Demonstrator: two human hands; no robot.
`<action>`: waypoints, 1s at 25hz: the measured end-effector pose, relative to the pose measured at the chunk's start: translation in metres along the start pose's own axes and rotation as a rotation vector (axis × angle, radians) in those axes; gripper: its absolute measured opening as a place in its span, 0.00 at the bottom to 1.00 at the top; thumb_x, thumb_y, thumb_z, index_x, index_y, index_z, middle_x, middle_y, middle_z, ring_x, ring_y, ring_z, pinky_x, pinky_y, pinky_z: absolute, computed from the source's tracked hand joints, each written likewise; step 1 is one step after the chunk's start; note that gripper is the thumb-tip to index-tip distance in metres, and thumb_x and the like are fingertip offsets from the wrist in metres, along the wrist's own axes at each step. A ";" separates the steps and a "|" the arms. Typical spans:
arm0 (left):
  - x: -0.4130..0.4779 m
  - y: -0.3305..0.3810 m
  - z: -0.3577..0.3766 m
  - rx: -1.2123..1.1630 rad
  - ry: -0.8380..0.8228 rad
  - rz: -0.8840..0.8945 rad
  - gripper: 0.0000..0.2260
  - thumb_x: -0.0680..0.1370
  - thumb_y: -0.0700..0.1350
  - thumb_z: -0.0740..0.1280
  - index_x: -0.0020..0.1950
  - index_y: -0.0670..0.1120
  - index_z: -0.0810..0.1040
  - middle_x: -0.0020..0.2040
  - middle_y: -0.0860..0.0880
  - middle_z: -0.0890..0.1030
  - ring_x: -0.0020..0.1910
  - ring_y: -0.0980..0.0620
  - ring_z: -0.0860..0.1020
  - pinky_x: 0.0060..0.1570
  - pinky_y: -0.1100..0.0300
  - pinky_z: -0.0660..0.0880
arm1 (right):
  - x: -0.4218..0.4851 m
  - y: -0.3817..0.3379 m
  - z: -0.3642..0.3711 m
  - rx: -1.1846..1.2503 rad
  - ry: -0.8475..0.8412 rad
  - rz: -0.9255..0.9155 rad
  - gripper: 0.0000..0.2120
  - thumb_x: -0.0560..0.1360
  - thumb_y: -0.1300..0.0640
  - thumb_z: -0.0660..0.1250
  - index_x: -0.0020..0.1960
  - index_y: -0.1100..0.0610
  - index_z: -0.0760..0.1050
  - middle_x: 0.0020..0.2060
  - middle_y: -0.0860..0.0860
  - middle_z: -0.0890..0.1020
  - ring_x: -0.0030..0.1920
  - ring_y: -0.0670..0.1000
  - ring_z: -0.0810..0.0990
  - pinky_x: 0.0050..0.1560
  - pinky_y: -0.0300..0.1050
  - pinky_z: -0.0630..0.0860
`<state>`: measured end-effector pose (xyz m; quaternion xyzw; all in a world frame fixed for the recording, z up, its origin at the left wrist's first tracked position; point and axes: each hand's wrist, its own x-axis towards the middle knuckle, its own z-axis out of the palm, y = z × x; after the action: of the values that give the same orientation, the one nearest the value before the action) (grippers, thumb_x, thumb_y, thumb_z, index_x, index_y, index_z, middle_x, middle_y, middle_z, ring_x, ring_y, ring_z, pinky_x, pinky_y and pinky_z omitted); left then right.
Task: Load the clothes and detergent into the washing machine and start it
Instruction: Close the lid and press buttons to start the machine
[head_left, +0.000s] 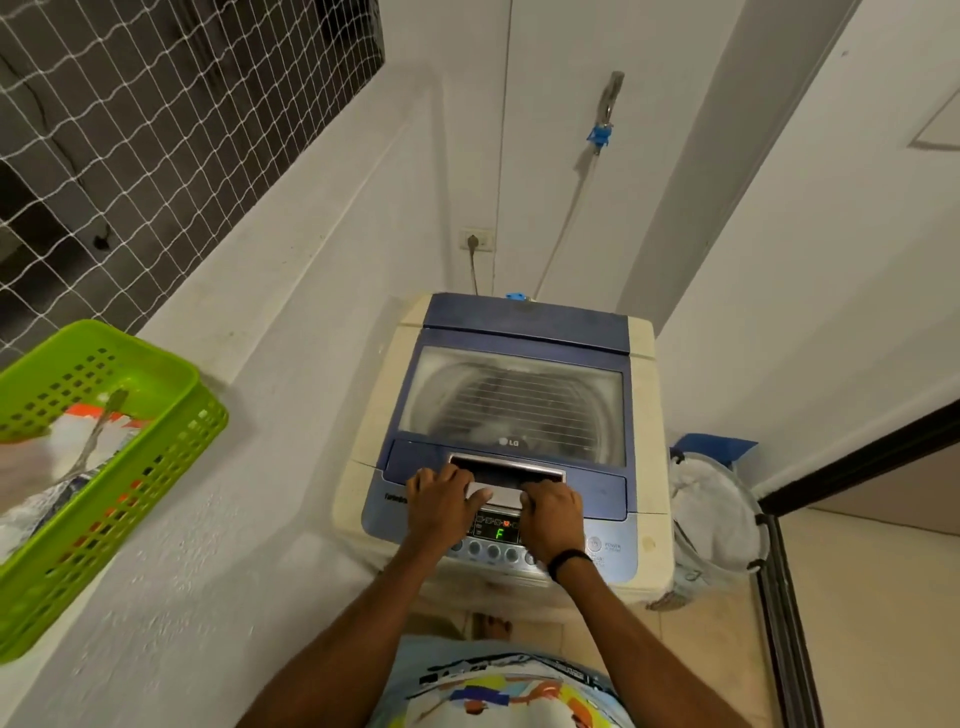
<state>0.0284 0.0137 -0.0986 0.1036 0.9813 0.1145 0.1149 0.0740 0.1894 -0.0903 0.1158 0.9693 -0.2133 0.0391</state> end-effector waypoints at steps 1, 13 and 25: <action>-0.003 0.000 0.005 -0.015 -0.004 -0.006 0.23 0.79 0.67 0.50 0.62 0.56 0.73 0.65 0.54 0.75 0.63 0.43 0.71 0.67 0.47 0.64 | -0.005 0.002 0.006 0.016 0.025 0.002 0.10 0.75 0.59 0.64 0.52 0.52 0.82 0.45 0.49 0.83 0.49 0.53 0.79 0.60 0.50 0.72; -0.054 -0.043 0.030 -0.071 0.008 0.122 0.45 0.71 0.75 0.55 0.80 0.51 0.50 0.81 0.43 0.50 0.77 0.39 0.56 0.73 0.43 0.57 | -0.143 0.015 0.031 -0.022 -0.074 0.242 0.40 0.76 0.57 0.63 0.79 0.46 0.43 0.43 0.55 0.79 0.42 0.56 0.77 0.42 0.48 0.73; -0.077 -0.043 0.020 -0.103 -0.056 0.025 0.52 0.69 0.76 0.57 0.80 0.43 0.46 0.81 0.44 0.47 0.79 0.44 0.51 0.76 0.48 0.52 | -0.140 -0.005 0.009 -0.136 -0.179 0.287 0.38 0.79 0.48 0.58 0.78 0.44 0.35 0.45 0.56 0.84 0.43 0.58 0.82 0.39 0.46 0.71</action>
<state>0.0990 -0.0413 -0.1124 0.1130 0.9691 0.1631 0.1463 0.2087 0.1524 -0.0793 0.2307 0.9476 -0.1488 0.1633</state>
